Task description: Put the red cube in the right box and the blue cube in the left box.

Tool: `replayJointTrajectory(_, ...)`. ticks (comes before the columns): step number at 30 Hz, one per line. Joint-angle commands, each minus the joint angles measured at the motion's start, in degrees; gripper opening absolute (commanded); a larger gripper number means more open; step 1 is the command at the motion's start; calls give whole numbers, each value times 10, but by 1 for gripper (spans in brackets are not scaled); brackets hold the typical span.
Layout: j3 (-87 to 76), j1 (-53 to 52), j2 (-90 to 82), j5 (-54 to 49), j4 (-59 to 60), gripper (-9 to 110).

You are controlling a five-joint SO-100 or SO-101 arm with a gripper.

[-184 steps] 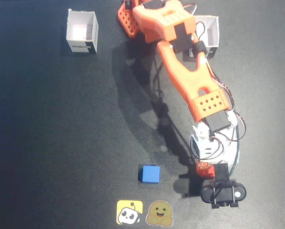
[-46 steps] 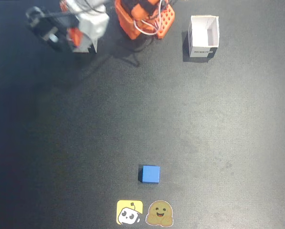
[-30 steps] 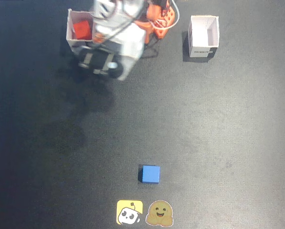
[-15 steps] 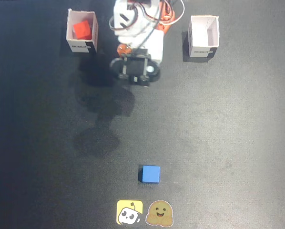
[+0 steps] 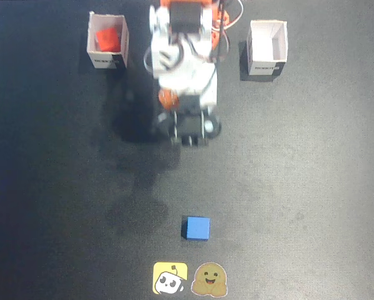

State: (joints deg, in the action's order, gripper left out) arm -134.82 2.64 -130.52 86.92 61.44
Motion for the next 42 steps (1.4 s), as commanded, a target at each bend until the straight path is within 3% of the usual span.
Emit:
replayJointTrajectory(1, 61, 8, 67, 4, -30, 1)
replayJointTrajectory(14, 192, 40, 258, 28, -79, 7)
replayJointTrajectory(42, 470, 59, 519, 91, -47, 15)
